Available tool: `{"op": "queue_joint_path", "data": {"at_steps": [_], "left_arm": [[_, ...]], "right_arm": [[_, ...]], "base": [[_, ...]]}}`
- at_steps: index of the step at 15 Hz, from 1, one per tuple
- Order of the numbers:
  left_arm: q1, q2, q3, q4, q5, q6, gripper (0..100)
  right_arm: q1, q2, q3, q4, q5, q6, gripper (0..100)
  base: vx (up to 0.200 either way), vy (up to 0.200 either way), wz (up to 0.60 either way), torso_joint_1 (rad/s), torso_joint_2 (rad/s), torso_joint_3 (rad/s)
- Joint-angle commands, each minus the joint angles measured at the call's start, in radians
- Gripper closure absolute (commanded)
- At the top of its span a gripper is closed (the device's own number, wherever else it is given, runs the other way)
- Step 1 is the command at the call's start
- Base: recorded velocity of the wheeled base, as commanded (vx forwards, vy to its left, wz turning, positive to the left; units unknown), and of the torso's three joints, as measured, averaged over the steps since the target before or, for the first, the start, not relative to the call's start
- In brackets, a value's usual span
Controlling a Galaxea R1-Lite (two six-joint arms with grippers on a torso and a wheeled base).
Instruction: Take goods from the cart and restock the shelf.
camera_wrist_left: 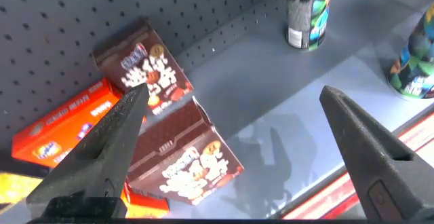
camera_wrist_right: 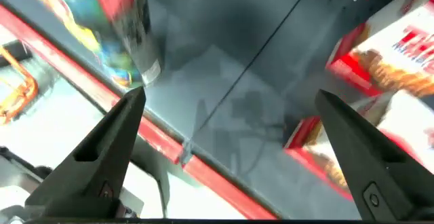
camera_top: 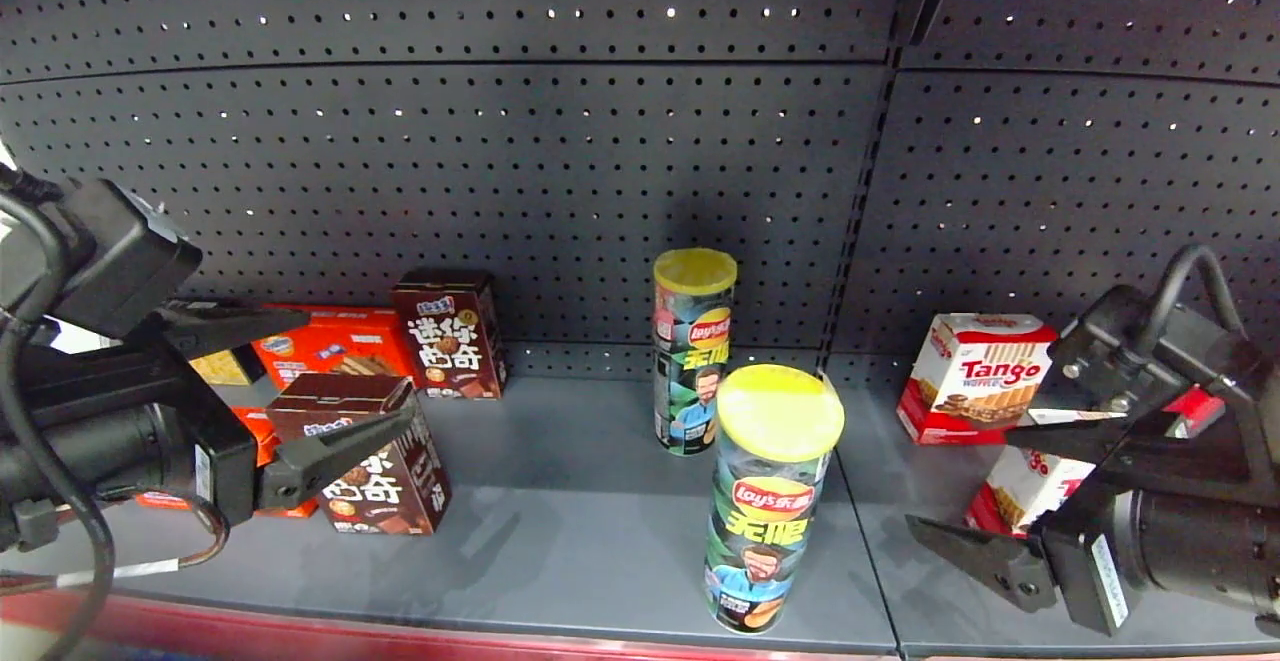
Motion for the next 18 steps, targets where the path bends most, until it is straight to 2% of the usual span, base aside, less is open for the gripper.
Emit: {"op": "queue_joint_path", "data": {"at_steps": [1, 4, 9, 12, 18], "left_arm": [[0.002, 0.001, 0.015, -0.014, 0.000, -0.001, 0], [0.002, 0.014, 0.015, -0.035, 0.002, 0.001, 0], [0.001, 0.041, 0.016, -0.035, 0.004, 0.001, 0], [-0.006, 0.053, 0.018, -0.034, 0.002, 0.001, 0], [-0.027, 0.073, 0.018, -0.037, 0.002, 0.004, 0]], "right_arm": [[-0.002, 0.025, -0.024, 0.013, 0.000, -0.001, 0], [-0.039, 0.054, 0.036, -0.018, 0.003, -0.002, 0], [-0.037, 0.096, 0.104, -0.055, 0.009, -0.002, 0], [-0.034, 0.148, 0.148, -0.159, 0.014, -0.004, 0], [-0.030, 0.195, 0.116, -0.170, 0.014, -0.004, 0]], "base": [[0.000, 0.000, 0.00, 0.000, 0.00, 0.000], [0.000, 0.000, 0.00, 0.000, 0.00, 0.000], [0.000, 0.000, 0.00, 0.000, 0.00, 0.000], [0.000, 0.000, 0.00, 0.000, 0.00, 0.000], [0.000, 0.000, 0.00, 0.000, 0.00, 0.000]]}}
